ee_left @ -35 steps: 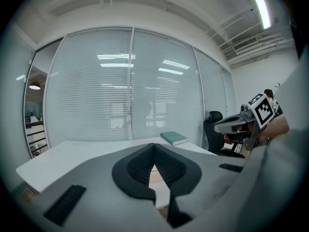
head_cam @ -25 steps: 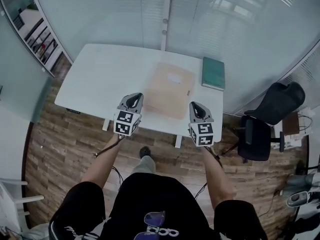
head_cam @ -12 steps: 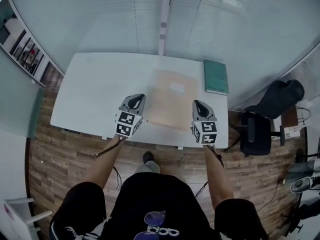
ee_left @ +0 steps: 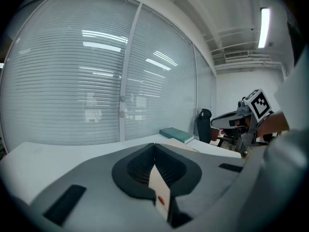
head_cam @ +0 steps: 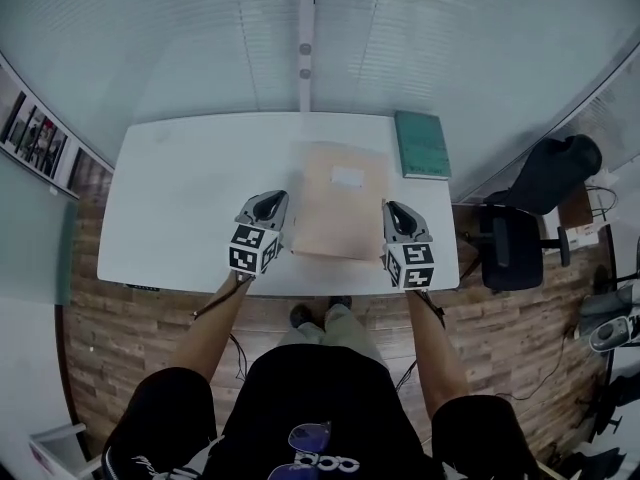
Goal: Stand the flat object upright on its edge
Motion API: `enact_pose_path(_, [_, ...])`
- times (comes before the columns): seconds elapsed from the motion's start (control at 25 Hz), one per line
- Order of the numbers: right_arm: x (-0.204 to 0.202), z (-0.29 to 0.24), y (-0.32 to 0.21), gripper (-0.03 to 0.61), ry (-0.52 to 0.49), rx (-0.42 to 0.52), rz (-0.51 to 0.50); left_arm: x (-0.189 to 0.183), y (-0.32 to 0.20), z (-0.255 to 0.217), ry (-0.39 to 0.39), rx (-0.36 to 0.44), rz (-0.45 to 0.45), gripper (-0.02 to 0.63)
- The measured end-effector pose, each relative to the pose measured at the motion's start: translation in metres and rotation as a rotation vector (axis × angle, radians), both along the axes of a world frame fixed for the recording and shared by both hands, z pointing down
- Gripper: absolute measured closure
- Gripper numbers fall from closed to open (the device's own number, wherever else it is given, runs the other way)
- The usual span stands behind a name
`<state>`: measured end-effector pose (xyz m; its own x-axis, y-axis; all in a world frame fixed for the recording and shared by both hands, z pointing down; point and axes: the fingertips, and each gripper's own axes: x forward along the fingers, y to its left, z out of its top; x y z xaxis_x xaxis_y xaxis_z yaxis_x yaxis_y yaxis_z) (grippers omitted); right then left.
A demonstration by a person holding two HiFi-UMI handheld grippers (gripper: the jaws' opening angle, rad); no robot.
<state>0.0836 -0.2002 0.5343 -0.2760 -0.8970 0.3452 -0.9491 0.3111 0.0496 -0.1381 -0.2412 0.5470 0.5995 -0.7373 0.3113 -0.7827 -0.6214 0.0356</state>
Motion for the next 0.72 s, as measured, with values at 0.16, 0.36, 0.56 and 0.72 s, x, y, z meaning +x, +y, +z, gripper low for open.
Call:
enact_pose_path(0.16, [0.01, 0.004, -0.005, 0.542, -0.048, -0.001, 0.01, 0.009, -0.006, 0.007, 0.023, -0.052, 0.036, 0.592])
enact_pose_path(0.36, [0.013, 0.027, -0.015, 0.359, -0.069, -0.08, -0.033, 0.022, -0.014, 0.027, -0.008, -0.142, 0.096, 0.516])
enact_pose_path(0.56, [0.018, 0.053, -0.025, 0.309, -0.073, -0.158, -0.063, 0.033, -0.025, 0.045, -0.038, -0.195, 0.134, 0.381])
enact_pose_path(0.72, [0.026, 0.073, -0.029, 0.295, -0.082, -0.217, -0.078, 0.039, -0.031, 0.055, -0.051, -0.22, 0.145, 0.359])
